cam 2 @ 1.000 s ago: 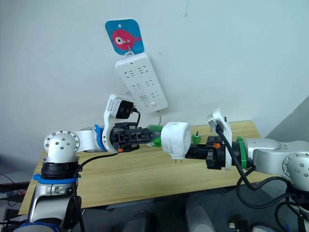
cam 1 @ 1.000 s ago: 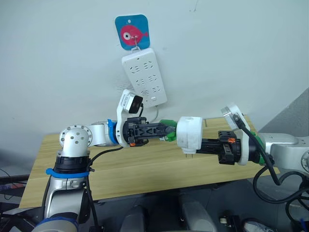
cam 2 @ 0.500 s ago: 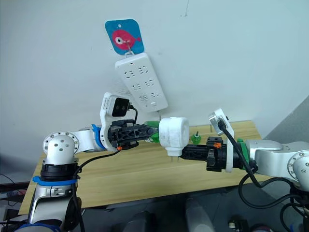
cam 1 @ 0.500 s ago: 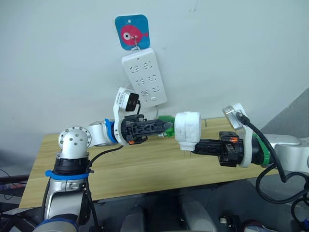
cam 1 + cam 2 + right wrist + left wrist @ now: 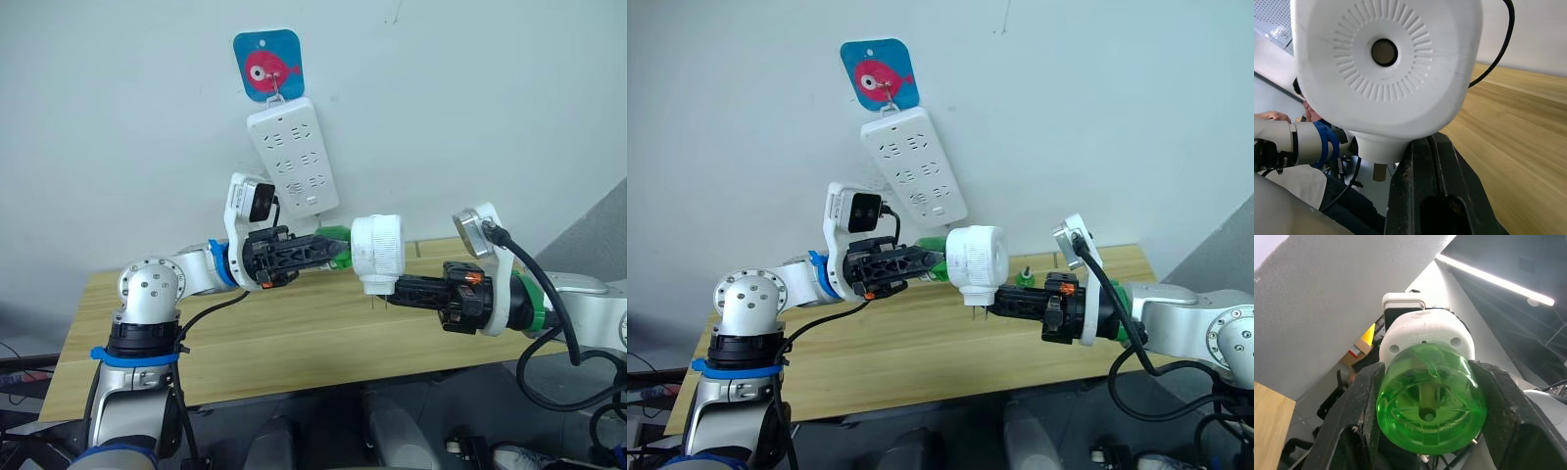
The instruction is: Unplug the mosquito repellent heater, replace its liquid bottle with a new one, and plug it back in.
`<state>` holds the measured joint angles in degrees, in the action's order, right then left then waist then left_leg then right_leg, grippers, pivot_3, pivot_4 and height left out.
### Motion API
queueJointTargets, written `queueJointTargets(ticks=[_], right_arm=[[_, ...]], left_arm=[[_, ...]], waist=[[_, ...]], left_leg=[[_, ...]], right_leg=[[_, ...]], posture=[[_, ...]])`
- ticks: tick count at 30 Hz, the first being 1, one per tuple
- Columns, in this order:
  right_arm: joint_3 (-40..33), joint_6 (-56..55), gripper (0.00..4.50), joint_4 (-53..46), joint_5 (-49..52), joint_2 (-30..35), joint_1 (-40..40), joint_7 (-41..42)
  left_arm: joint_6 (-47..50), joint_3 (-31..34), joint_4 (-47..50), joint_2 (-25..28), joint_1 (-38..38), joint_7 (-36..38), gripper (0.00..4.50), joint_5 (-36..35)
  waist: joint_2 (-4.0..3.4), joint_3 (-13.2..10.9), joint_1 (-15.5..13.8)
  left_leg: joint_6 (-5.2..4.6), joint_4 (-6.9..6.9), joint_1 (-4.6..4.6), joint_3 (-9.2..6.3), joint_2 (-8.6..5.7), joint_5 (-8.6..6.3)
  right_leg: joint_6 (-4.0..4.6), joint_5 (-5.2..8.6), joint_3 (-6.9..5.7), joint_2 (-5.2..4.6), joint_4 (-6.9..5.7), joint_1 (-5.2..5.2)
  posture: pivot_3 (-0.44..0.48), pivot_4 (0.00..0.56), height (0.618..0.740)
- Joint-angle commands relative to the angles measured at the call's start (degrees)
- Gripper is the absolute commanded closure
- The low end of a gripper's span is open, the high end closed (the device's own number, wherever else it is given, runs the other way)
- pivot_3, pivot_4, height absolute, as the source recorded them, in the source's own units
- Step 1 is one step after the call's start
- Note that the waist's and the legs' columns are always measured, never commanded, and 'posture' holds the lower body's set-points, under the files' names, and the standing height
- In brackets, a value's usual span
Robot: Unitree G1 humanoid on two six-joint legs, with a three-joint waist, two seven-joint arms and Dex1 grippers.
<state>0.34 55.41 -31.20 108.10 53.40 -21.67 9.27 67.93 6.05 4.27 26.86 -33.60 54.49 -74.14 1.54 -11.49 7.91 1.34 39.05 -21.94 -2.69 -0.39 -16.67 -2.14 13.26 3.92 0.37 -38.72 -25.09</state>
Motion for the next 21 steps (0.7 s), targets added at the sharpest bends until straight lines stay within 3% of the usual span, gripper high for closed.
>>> queueJointTargets(ticks=[1,14,17,21], right_arm=[[-1.2,-3.7,4.5,-4.8,4.9,-1.4,-1.4,3.2],[-0.9,-1.2,4.5,-3.9,2.6,2.0,-1.0,1.0],[-1.4,0.7,3.89,-2.6,-9.3,4.3,2.2,4.9],[-3.8,-0.4,2.58,1.7,-22.8,7.5,6.9,12.1]], left_arm=[[-0.5,-2.6,0.8,0.8,0.9,-2.1,2.17,4.8],[0.4,-1.3,0.5,-0.7,-0.5,-5.6,2.17,2.4],[0.2,-1.0,0.8,-0.8,-0.8,-5.9,2.17,2.2],[-0.5,-1.3,2.1,-0.4,-0.9,-4.9,2.17,3.3]], waist=[[0.0,0.0,0.0],[0.0,0.0,0.0],[0.0,0.0,0.0],[0.0,0.0,-0.1]], left_leg=[[0.0,0.0,0.0,0.0,0.0,0.0],[0.0,0.0,-0.01,0.0,0.0,0.0],[0.0,0.0,-0.02,-0.02,0.0,0.0],[0.0,0.0,-0.02,0.01,-0.01,0.0]], right_leg=[[0.0,0.0,0.0,0.0,0.0,0.0],[-0.02,0.01,0.01,0.0,0.02,0.0],[-0.06,0.03,0.01,0.0,0.03,0.01],[-0.21,0.13,0.0,0.0,0.04,0.0]], posture=[[-0.197,0.159,0.74],[-0.197,0.157,0.74],[-0.198,0.155,0.74],[-0.193,0.155,0.74]])
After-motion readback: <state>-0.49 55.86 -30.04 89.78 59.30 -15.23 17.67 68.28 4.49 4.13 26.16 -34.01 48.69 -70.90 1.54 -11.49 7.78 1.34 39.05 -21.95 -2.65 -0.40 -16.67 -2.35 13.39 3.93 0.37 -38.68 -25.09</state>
